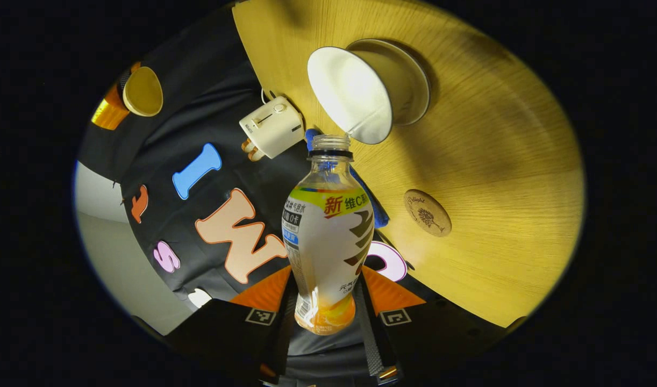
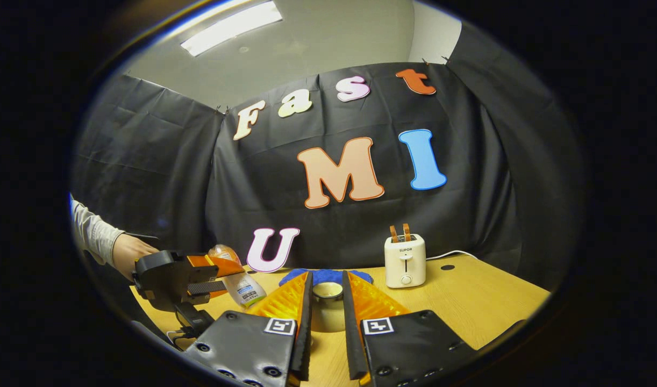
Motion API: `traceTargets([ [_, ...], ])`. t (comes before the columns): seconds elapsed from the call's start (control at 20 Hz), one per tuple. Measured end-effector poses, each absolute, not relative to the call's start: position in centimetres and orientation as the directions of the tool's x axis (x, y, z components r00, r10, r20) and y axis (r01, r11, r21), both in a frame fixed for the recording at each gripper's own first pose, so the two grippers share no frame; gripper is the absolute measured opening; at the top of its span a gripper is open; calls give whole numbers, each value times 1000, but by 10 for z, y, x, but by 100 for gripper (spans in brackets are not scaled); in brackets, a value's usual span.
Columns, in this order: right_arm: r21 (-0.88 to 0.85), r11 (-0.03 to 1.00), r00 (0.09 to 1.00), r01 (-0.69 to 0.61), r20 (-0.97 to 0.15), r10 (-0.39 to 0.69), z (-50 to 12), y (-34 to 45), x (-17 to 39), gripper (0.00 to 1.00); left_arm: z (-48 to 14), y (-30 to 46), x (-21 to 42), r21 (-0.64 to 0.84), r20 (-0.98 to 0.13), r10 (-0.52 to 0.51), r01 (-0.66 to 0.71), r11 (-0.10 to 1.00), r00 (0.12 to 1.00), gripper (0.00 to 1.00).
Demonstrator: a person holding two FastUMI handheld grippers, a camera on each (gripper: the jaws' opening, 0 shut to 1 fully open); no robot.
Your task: Open the teacup lid with one hand, grasp the water bottle and pour water into the teacup with the other hand; after pouring, place the water bottle on the coaster and then close the teacup lid.
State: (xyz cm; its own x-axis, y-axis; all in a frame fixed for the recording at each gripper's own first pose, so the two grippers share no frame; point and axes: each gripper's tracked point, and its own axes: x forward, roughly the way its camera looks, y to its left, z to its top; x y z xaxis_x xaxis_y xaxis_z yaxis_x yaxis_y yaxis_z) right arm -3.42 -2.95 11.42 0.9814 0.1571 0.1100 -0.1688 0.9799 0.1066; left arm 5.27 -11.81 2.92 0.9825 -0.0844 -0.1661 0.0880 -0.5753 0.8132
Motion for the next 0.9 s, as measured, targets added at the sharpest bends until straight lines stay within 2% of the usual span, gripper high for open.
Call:
traceTargets([
  [0.6, 102, 980, 982, -171, 99, 161, 110, -27, -32, 30, 15, -113, 50, 825, -207, -79, 131, -550, 975, 55],
  [0.9, 107, 980, 983, -168, 94, 158, 109, -28, -30, 32, -16, -102, 47, 888, -332, -75, 284, -362, 940, 54],
])
